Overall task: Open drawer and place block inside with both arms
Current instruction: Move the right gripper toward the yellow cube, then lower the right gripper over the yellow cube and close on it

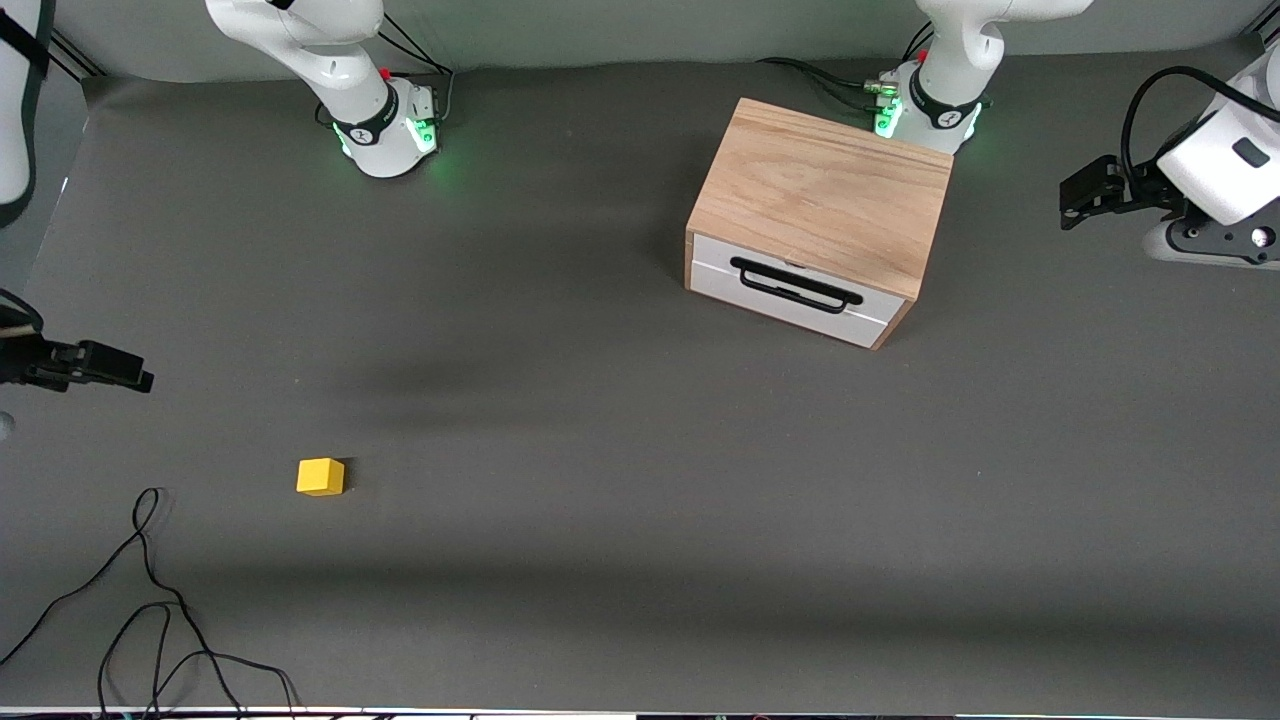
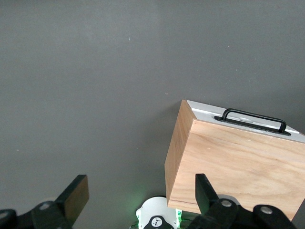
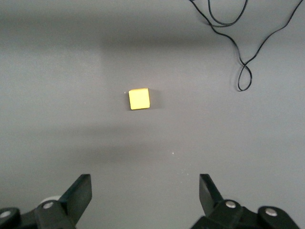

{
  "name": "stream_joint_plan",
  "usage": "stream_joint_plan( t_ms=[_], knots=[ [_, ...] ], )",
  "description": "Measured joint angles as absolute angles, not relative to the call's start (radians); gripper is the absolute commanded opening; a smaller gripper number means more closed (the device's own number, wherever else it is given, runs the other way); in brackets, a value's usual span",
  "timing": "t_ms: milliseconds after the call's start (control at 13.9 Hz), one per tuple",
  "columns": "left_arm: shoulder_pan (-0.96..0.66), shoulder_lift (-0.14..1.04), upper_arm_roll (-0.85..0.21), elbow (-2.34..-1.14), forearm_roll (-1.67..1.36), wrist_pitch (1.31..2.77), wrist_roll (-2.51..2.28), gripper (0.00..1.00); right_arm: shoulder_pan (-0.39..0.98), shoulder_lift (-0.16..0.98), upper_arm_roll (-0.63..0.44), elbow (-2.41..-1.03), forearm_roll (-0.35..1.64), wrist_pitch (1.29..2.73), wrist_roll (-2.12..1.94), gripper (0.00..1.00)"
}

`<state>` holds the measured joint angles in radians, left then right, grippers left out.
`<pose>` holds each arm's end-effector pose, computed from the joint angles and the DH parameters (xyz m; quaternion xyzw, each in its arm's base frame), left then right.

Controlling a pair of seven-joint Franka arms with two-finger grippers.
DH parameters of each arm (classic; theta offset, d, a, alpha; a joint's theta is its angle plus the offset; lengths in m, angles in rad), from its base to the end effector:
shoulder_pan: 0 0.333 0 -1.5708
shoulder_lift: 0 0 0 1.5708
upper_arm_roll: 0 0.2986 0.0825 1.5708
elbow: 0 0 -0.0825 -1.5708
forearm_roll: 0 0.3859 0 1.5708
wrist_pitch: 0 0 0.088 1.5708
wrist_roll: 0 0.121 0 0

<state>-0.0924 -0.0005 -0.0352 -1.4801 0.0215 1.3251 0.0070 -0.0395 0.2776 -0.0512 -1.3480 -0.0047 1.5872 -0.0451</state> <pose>0.5236 -0.0642 0.6159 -0.9948 0.0652 0.0764 0.0152 0.6319 -0.0540 0.5347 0.9995 -0.0219 -0.0196 0.0081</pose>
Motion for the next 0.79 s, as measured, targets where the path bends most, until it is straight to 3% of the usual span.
stream_joint_plan(
  t_ms=[361, 794],
  knots=[
    [-0.092, -0.001, -0.035, -1.481, 0.022, 1.323, 0.007, 1.0, -0.001, 0.368, -0.045, -1.357, 0.009, 1.637, -0.045, 1.0],
    [-0.092, -0.001, -0.035, -1.482, 0.022, 1.322, 0.007, 1.0, 0.01, 0.411, -0.046, -1.609, 0.028, 2.005, -0.045, 1.0]
  ],
)
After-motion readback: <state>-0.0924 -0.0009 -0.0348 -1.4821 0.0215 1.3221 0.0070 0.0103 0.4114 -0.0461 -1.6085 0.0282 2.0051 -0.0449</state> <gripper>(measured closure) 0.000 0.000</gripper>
